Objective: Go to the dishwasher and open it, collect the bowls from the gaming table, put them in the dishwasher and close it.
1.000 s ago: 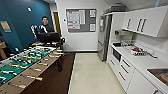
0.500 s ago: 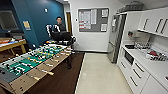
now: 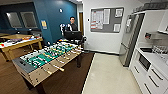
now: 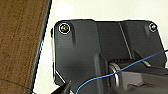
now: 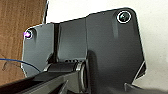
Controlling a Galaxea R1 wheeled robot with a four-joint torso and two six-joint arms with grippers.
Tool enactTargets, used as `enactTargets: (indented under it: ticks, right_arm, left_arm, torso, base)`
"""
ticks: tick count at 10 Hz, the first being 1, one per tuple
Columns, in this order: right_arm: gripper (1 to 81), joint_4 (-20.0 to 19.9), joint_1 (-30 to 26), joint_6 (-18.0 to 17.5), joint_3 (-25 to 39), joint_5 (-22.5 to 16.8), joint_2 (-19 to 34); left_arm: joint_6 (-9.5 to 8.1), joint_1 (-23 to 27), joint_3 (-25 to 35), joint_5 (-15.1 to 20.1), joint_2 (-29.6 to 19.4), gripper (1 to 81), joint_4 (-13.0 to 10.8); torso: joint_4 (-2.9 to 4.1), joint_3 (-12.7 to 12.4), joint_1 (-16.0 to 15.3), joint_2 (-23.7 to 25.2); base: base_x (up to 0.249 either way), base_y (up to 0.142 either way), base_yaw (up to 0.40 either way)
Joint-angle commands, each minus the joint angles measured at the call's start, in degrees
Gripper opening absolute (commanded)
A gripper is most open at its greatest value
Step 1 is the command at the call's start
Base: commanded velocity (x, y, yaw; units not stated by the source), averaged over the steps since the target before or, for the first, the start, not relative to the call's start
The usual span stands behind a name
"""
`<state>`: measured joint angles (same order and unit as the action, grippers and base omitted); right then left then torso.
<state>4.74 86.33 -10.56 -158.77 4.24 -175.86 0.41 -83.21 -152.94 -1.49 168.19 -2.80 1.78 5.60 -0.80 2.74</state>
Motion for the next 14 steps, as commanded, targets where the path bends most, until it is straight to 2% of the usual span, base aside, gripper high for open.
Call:
enactTargets:
  ticks: [1,14]
  right_arm:
    - [81.1,0.36,-2.70,0.01,0.31,-3.01,-0.39]
    - [81.1,0.88,-2.43,0.10,0.22,-3.01,-0.39]
  left_arm:
    - [0.55,2.83,-0.95,2.98,-0.93,81.1,-0.27]
    - [0.55,2.83,-0.87,3.06,-0.57,81.1,-0.27]
  torso:
    - [0.00,0.00,0.00,0.00]
    - [0.00,0.00,0.02,0.00]
  base:
    - [0.000,0.000,0.321]
    - [0.000,0.000,0.321]
